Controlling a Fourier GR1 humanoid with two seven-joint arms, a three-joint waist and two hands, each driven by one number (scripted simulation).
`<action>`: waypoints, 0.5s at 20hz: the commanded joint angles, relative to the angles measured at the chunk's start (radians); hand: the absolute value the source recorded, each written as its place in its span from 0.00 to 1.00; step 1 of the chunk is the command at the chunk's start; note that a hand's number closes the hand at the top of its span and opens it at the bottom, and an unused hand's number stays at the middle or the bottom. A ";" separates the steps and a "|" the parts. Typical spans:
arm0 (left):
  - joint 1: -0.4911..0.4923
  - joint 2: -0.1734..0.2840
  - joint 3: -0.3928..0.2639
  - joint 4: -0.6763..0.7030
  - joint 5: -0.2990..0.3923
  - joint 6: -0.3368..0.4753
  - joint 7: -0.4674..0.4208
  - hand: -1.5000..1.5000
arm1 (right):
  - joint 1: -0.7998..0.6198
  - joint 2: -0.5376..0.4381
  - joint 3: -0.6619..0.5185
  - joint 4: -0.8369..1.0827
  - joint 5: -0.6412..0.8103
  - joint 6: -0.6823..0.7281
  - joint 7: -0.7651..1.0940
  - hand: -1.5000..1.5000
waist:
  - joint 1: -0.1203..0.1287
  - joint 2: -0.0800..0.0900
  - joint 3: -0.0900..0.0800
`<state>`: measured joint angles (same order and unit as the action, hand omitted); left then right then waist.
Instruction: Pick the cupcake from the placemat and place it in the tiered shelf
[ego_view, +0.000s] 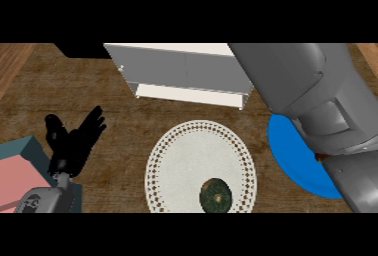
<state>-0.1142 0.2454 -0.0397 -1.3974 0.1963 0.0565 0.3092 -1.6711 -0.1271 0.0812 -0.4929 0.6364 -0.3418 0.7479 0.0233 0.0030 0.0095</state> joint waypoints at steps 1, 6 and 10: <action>0.055 -0.013 0.012 0.061 -0.004 0.004 -0.030 0.50 | -0.002 0.048 -0.043 -0.011 -0.008 -0.139 0.031 0.00 | 0.005 0.005 -0.011; 0.079 0.001 0.033 0.060 0.017 -0.028 -0.046 0.50 | 0.029 0.032 -0.138 -0.064 -0.085 -0.233 -0.053 0.00 | 0.004 0.005 -0.011; 0.080 -0.013 0.013 0.033 -0.009 -0.002 -0.022 0.50 | 0.034 0.004 -0.212 -0.115 -0.150 -0.267 -0.080 0.00 | -0.003 0.000 -0.010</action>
<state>-0.1010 0.2340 -0.0414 -1.3975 0.1730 0.0665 0.3031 -1.6606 -0.1082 -0.0735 -0.5589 0.5367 -0.5624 0.7029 0.0249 0.0028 0.0095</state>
